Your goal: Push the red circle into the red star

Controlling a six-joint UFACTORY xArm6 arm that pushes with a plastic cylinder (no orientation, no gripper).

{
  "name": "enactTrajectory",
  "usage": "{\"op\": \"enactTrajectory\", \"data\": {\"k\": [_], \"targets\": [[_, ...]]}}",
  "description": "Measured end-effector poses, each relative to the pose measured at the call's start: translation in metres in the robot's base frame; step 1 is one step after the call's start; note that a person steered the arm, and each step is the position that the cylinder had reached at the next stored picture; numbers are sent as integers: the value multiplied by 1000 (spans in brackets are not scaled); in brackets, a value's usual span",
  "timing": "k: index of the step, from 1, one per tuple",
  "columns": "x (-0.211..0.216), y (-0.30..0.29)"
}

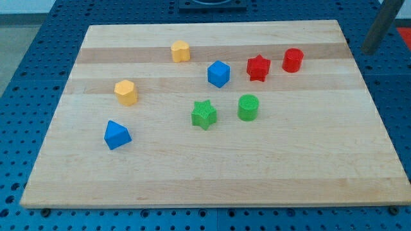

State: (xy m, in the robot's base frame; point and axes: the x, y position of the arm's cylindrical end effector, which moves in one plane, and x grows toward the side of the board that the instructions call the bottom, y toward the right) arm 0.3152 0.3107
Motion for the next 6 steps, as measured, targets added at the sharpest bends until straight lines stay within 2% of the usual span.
{"op": "enactTrajectory", "data": {"k": [1, 4, 5, 6], "targets": [[17, -63], [-3, -145], [-4, -214], [37, -222]]}}
